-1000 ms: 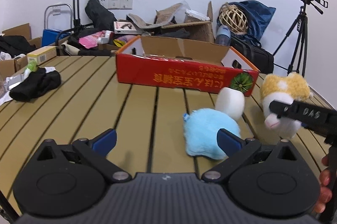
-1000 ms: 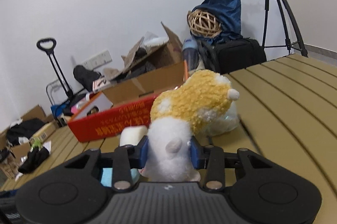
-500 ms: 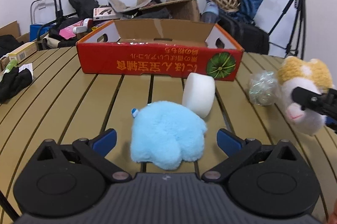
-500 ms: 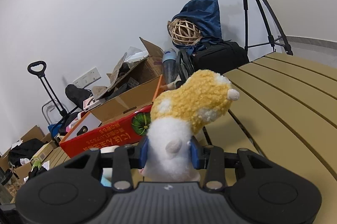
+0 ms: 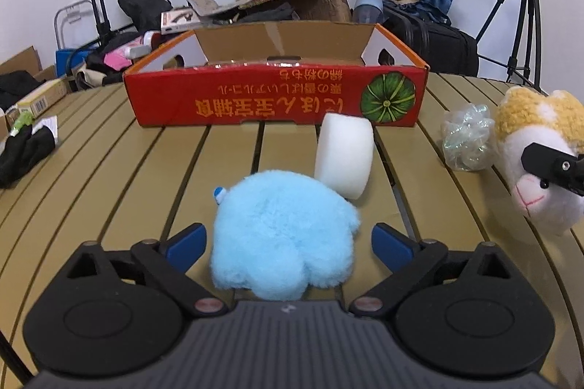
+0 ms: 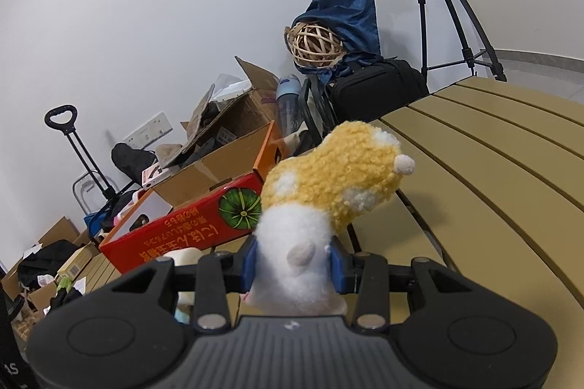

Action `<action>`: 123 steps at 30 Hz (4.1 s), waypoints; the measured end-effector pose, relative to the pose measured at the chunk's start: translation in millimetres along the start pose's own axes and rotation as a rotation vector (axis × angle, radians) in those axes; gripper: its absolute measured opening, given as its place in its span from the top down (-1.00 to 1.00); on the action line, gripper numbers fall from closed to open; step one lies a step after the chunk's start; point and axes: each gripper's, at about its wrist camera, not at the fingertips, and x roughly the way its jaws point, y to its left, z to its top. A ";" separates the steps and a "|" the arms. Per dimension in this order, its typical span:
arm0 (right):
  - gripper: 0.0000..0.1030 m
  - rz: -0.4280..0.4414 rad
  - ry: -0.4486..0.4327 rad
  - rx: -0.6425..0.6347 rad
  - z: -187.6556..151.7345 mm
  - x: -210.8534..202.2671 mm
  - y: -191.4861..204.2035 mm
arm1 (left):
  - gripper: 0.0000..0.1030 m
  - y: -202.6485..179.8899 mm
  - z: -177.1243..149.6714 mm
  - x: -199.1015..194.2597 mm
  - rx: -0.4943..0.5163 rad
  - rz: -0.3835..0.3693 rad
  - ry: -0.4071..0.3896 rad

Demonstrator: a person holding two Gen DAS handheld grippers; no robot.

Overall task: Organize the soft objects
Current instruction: 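Grasp the white-and-yellow plush with the right gripper while the left gripper grasps the blue plush, then carry the blue plush and yellow plush in both grippers over the black bin, then open the right gripper to drop the yellow plush into the bin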

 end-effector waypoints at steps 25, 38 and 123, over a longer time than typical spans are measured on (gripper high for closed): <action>0.26 0.012 0.001 -0.110 -6.4 -30.2 24.7 | -0.38 23.8 -14.0 -49.3 -0.042 -0.055 -0.082; 0.26 0.042 -0.009 -0.208 -33.2 -97.3 48.7 | -0.38 38.8 -41.0 -123.9 -0.047 -0.080 -0.157; 0.25 0.057 0.627 -0.393 -323.6 -243.5 47.5 | -0.38 130.3 -343.2 -205.0 0.020 -0.123 0.323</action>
